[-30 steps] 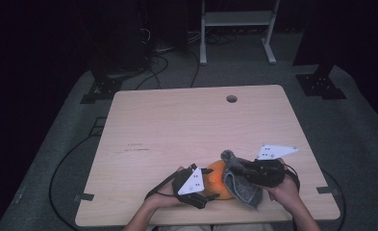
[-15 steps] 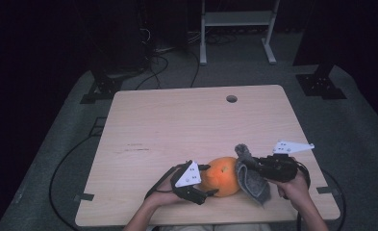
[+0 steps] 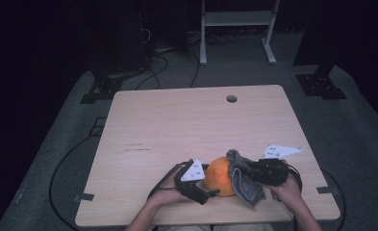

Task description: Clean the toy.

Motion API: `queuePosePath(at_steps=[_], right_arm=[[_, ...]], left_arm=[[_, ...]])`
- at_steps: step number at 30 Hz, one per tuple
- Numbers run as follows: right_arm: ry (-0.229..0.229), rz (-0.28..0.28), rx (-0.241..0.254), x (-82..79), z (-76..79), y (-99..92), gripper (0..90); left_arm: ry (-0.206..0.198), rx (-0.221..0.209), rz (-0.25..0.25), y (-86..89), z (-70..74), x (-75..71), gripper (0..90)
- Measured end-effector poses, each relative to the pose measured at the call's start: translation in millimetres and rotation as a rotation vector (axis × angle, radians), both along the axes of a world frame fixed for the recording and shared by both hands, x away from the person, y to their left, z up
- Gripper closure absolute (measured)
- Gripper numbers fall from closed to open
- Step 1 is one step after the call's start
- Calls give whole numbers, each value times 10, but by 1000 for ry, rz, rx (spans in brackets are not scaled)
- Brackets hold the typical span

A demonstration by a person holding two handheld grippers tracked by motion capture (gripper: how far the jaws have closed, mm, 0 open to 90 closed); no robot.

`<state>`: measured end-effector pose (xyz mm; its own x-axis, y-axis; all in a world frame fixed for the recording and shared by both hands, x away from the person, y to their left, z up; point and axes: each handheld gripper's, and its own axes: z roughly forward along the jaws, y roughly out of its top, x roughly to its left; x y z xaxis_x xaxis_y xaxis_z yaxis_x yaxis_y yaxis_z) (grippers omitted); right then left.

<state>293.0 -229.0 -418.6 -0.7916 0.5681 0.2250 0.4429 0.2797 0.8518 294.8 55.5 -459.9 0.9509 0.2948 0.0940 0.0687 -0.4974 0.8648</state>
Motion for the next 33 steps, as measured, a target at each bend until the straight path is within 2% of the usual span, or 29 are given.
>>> queuePosePath(at_steps=[3, 5, 7, 8, 9, 10, 13, 15, 18, 20, 22, 24, 25, 27, 28, 30, 33], right_arm=[[20, -31, 20, 57, -30, -113, 731], [44, -92, -17, 118, -102, -214, 727], [93, -147, -51, 168, -188, -312, 729], [98, -165, -71, 172, -208, -343, 732], [93, -167, -78, 165, -202, -365, 733], [84, -168, -61, 149, -165, -375, 734], [13, -143, 21, 67, 43, -353, 735], [-43, -113, 44, -9, 198, -288, 736], [-91, -44, 85, -125, 362, -127, 736], [-100, -11, 71, -157, 405, -14, 735], [-88, -14, 47, -139, 352, 58, 734], [-50, -28, 2, -90, 222, 69, 734], [-26, -30, -5, -64, 127, 62, 733], [32, -35, 43, -8, -27, 9, 732], [46, -44, 66, 14, -56, -26, 732], [53, -72, 77, 43, -60, -80, 732], [54, -67, 91, 55, -77, -82, 731]], left_arm=[[14, -37, 16, 21, 13, 18, 246], [21, -48, 20, 22, 7, 21, 246], [33, -58, 29, 29, 2, 24, 238], [36, -67, 36, 30, 0, 26, 227], [39, -70, 41, 30, 5, 26, 226], [35, -82, 49, 27, 16, 26, 230], [1, -143, 80, 20, 124, 12, 292], [-28, -174, 96, 26, 231, -7, 312], [-43, -183, 87, 78, 359, -39, 319], [-51, -176, 79, 83, 414, -77, 321], [-63, -136, 73, 80, 441, -96, 320], [-54, -125, 59, 91, 411, -81, 302], [-44, -145, 50, 102, 388, -64, 273], [-19, -192, 42, 137, 369, -23, 198], [-10, -209, 51, 160, 365, -6, 166], [18, -227, 61, 198, 333, 25, 121], [47, -166, 80, 157, 233, 60, 94]])
